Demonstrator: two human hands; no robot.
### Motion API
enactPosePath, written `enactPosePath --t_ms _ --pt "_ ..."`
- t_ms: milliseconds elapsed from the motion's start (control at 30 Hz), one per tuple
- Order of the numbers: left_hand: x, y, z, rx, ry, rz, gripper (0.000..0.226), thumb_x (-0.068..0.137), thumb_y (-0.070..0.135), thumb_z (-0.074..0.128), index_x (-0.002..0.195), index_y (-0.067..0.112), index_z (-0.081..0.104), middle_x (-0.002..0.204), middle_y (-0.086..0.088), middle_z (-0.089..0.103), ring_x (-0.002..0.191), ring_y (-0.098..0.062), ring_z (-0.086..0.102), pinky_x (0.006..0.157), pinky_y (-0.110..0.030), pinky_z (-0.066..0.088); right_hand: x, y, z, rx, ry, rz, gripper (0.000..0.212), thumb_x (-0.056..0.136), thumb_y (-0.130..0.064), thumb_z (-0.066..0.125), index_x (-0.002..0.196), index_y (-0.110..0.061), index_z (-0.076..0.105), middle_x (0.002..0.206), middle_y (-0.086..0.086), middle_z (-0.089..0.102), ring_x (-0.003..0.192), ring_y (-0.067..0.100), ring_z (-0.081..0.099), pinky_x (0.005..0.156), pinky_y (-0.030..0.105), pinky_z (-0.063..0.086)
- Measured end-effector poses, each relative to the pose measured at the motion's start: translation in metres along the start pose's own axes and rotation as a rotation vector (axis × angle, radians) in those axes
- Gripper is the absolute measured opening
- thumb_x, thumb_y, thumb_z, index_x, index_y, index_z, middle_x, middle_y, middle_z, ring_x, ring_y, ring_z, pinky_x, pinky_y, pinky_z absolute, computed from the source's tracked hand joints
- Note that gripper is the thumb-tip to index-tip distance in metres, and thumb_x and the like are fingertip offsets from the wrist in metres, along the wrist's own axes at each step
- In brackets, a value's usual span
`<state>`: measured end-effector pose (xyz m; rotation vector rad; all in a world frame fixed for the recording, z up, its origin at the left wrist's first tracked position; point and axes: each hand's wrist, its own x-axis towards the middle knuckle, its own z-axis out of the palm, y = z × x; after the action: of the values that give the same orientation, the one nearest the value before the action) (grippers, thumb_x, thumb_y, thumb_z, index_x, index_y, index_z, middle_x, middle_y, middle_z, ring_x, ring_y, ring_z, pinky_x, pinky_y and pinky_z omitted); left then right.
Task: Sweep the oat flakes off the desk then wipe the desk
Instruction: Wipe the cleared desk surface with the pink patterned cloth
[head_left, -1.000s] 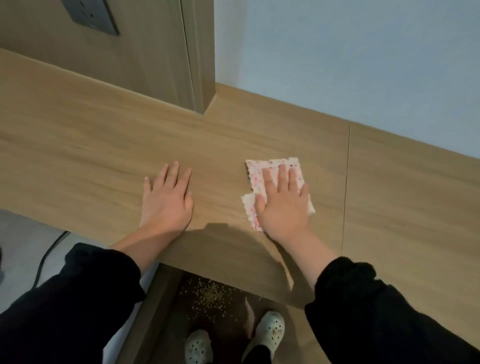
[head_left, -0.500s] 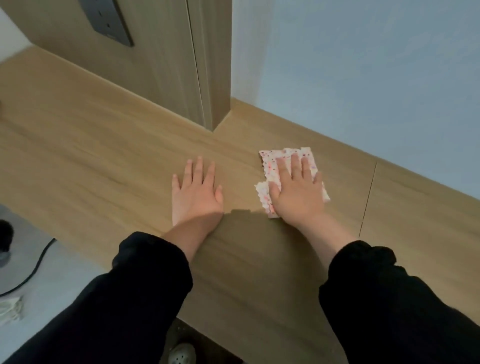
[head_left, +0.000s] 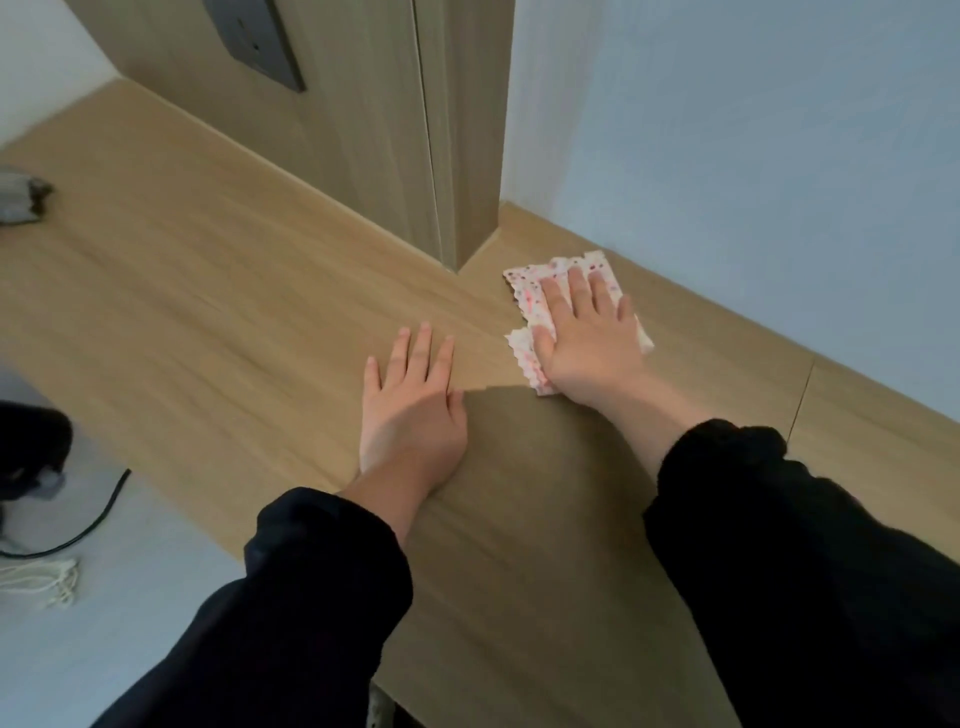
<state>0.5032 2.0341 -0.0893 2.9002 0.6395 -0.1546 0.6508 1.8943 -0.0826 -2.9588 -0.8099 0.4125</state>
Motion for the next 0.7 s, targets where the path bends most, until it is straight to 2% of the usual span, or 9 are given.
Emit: enactPosePath --t_ms 100,167,333,533,700 --pt "0.001 -0.001 0.001 -0.040 0.017 -0.025 0.063 0.099 0.035 0.026 0.154 0.016 0.004 0.162 0.002 -0.004 0.148 -0.014 -0.007 0.120 -0.042 -0.001 0.012 -0.031 0.001 -0.031 -0.019 -0.173 0.059 0.102 -0.044 0.019 0.156 -0.029 0.001 0.163 0.003 -0.009 0.150 0.023 -0.010 0.119 0.048 -0.003" --pt "0.001 -0.001 0.001 -0.051 0.023 -0.036 0.064 0.099 0.035 0.026 0.155 0.015 0.003 0.162 0.002 -0.005 0.148 -0.013 -0.007 0.120 -0.041 -0.001 -0.001 -0.023 0.003 -0.030 -0.024 -0.263 0.061 0.101 -0.045 0.021 0.156 -0.028 0.000 0.163 0.000 -0.009 0.150 0.020 -0.010 0.120 0.045 -0.004" --pt "0.000 0.001 -0.001 -0.047 0.012 -0.032 0.064 0.099 0.037 0.025 0.154 0.016 0.001 0.162 0.003 -0.008 0.148 -0.013 -0.011 0.120 -0.042 -0.002 -0.002 0.023 -0.004 -0.086 0.003 -0.164 0.068 0.097 -0.049 0.013 0.156 -0.016 0.000 0.164 0.005 -0.004 0.150 0.020 -0.007 0.121 0.043 0.002" --pt "0.002 0.000 0.000 -0.042 0.017 -0.019 0.062 0.098 0.037 0.026 0.154 0.019 0.006 0.162 0.002 -0.006 0.148 -0.015 -0.011 0.120 -0.044 -0.001 0.074 -0.011 -0.018 -0.065 0.026 -0.170 0.065 0.101 -0.043 0.018 0.155 -0.012 0.000 0.164 0.007 -0.002 0.150 0.021 -0.003 0.120 0.044 0.003" --pt "0.003 0.001 0.000 -0.043 0.024 -0.027 0.061 0.098 0.036 0.027 0.154 0.021 0.008 0.162 0.003 -0.004 0.148 -0.014 -0.009 0.120 -0.044 -0.001 0.075 -0.007 -0.020 -0.052 0.044 -0.236 0.061 0.101 -0.035 0.021 0.156 -0.015 0.004 0.164 0.003 0.000 0.150 0.017 -0.002 0.120 0.040 0.003"
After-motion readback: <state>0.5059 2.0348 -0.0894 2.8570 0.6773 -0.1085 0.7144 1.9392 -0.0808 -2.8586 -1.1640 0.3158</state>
